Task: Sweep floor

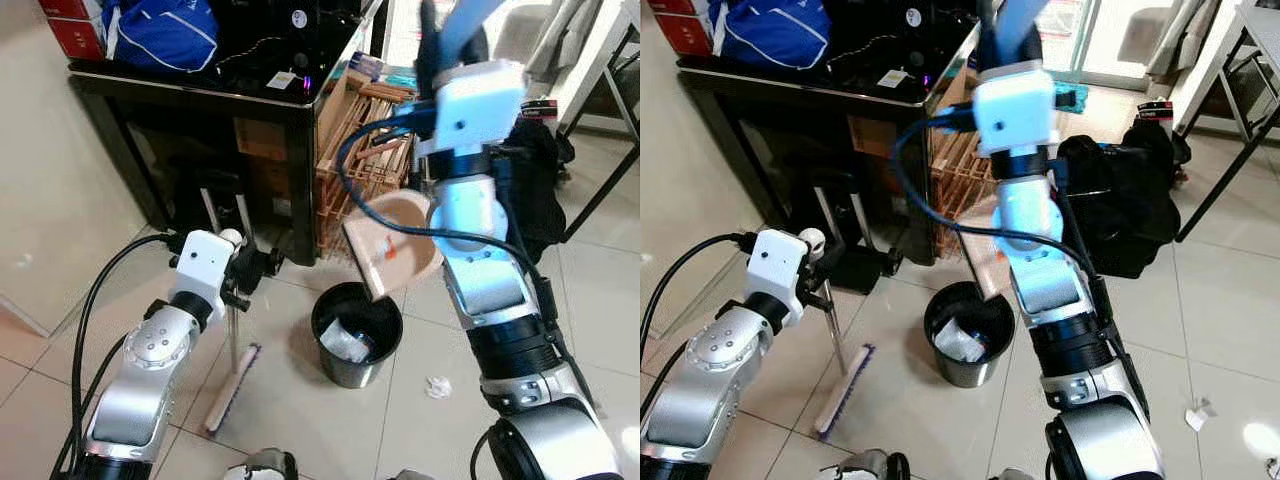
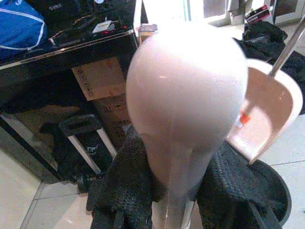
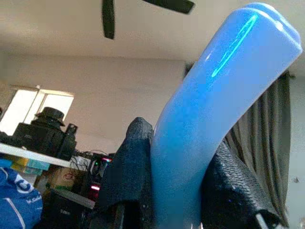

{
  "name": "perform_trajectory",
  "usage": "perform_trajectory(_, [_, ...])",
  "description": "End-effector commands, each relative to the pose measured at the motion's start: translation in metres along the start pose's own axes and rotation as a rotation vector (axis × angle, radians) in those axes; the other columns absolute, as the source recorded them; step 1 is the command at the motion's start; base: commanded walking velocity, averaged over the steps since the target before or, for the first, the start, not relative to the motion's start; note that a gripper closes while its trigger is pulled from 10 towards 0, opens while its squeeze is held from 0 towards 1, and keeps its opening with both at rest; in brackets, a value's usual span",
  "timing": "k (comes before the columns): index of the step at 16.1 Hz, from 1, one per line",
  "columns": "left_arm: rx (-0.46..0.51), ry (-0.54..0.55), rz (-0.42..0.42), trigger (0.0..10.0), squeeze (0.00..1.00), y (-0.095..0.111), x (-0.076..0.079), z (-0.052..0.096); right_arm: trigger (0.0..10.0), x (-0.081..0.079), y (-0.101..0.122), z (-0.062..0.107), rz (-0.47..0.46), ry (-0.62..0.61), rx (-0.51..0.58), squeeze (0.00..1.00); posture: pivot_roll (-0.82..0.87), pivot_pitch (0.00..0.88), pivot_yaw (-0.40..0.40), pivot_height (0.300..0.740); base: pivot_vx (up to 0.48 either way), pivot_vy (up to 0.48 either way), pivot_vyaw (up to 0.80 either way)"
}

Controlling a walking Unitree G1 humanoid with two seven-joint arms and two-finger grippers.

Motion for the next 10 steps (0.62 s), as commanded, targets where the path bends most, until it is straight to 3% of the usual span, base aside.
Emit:
perform_trajectory(1, [0.036,0.004,-0.034,10.0,0.00,0.009,-0.003,0.001,10.0,0.002,0.015,-0.009,0.052,0.028,0.092,0.00,0.03,0.069,0.041,0.740,0.000,0.000,0.00])
perform_trajectory(2, [0.019,-0.001,-0.028,10.0,0.00,0.006,-0.001,-0.001,10.0,0.010,0.012,-0.011,0.129,0.041,0.051,0.00,0.02,0.058,0.046,0.740,0.000,0.000,0.00])
perform_trajectory(3, [0.007,-0.021,-0.050,10.0,0.00,0.003,0.003,-0.005,10.0,0.032,0.005,-0.009,0.183,-0.015,-0.035,0.00,0.01,0.052,0.053,0.740,0.000,0.000,0.00])
perform_trajectory(4, [0.009,-0.032,-0.056,10.0,0.00,0.002,0.005,-0.006,10.0,0.049,-0.002,-0.004,0.199,-0.053,-0.115,0.00,-0.01,0.049,0.062,0.740,0.000,0.000,0.00])
perform_trajectory(5, [0.015,-0.035,-0.054,10.0,0.00,0.003,0.006,-0.007,10.0,0.056,-0.006,-0.001,0.199,-0.068,-0.155,0.00,-0.01,0.049,0.062,0.740,0.000,0.000,0.00])
perform_trajectory(7, [0.008,-0.049,-0.037,10.0,0.00,0.001,0.011,-0.009,10.0,0.083,-0.015,0.013,0.200,-0.145,-0.247,0.00,-0.03,0.042,0.074,0.740,0.000,0.000,0.00])
perform_trajectory(8, [0.008,-0.068,-0.034,10.0,0.00,-0.001,0.016,-0.012,10.0,0.114,-0.018,0.029,0.243,-0.218,-0.284,0.00,-0.05,0.036,0.072,0.740,0.000,0.000,0.00])
perform_trajectory(10, [0.017,-0.067,-0.040,10.0,0.00,0.000,0.018,-0.013,10.0,0.137,-0.021,0.043,0.377,-0.248,-0.336,0.00,-0.05,0.030,0.074,0.740,0.000,0.000,0.00])
Point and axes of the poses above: a point about 5 cm out from each wrist's last joint towards the gripper, its own z axis pointing back from the gripper into the wrist, its own y axis along the axis of the wrist's last joint, x = y × z, the point moved 1 cm from there along -z, pointing out of the wrist towards the gripper, and after that the axes turned 4 degrees about z, right-handed, at the moved point
